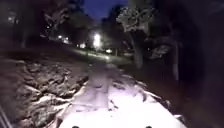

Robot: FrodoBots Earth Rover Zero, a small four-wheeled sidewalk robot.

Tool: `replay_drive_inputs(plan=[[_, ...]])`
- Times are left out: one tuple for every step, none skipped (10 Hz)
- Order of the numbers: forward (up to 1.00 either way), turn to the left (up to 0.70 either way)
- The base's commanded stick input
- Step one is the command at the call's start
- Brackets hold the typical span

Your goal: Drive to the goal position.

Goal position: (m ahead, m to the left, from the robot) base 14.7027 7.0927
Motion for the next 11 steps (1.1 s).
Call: replay_drive_inputs(plan=[[0.70,0.00],[0.70,0.00],[0.70,0.00],[0.70,0.03],[0.70,0.35],[0.70,0.27],[0.70,0.03],[0.70,0.00],[0.70,0.00],[0.70,0.00],[0.70,0.19]])
